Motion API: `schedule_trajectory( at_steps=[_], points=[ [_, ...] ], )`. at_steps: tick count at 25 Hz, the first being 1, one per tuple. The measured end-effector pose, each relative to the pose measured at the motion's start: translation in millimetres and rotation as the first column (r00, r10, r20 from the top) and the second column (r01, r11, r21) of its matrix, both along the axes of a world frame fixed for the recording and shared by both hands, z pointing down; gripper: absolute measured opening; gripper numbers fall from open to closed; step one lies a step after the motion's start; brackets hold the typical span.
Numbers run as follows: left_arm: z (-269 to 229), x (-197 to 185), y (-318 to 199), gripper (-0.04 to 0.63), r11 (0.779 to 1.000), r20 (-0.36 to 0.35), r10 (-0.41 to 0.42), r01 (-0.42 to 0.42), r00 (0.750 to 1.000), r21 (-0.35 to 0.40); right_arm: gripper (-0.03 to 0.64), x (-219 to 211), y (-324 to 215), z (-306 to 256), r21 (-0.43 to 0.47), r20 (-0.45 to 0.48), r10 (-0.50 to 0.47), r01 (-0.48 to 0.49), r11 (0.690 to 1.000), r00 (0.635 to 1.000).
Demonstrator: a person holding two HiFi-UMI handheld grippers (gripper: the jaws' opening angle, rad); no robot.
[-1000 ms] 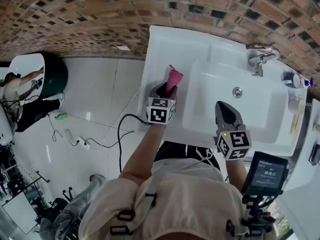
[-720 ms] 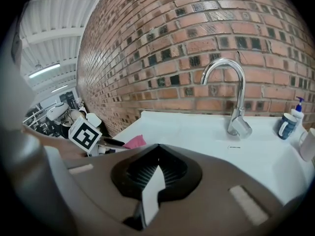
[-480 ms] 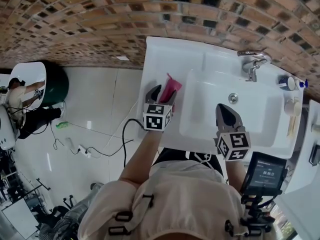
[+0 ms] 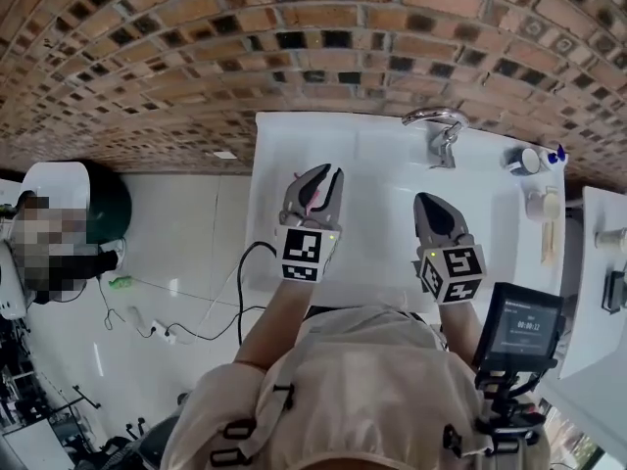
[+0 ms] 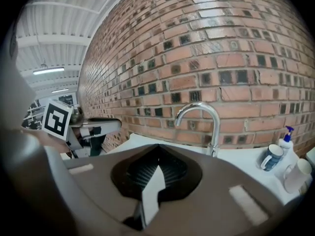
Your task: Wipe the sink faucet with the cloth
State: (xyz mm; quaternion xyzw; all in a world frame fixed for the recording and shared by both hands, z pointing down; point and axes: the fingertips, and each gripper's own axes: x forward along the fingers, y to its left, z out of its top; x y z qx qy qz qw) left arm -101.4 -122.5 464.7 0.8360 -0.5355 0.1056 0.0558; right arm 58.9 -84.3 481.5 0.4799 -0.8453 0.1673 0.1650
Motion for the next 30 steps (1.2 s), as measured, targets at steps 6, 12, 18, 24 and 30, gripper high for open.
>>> schedule_trajectory(
  at_steps=[6, 12, 18, 24, 30],
  points=[
    [-33, 43, -6, 0.003, 0.995, -0.027, 0.083, -0.082, 0.996, 0.052, -0.012, 18, -10, -25, 0.06, 0.026, -0.017, 0.015, 0.998, 1.0],
    [-55, 72, -6, 0.003, 0.992, -0.08, 0.107, -0.102, 0.991, 0.073, -0.012, 42, -17, -45, 0.102, 0.023, -0.026, 0.024, 0.995, 0.999],
    [-58, 99, 2, 0.003, 0.982, -0.143, 0.185, -0.177, 0.972, 0.069, -0.012, 56, -19, -52, 0.131, 0.015, -0.039, 0.037, 0.991, 0.999],
    [-66, 101, 7, 0.003, 0.98, -0.188, 0.192, -0.18, 0.963, 0.081, -0.012, 50, -15, -58, 0.162, -0.001, -0.069, 0.068, 0.984, 0.998],
    [-75, 103, 14, 0.003, 0.977, -0.179, 0.196, -0.177, 0.964, 0.115, -0.012, 42, -8, -66, 0.194, -0.019, -0.094, 0.096, 0.976, 0.995]
  ],
)
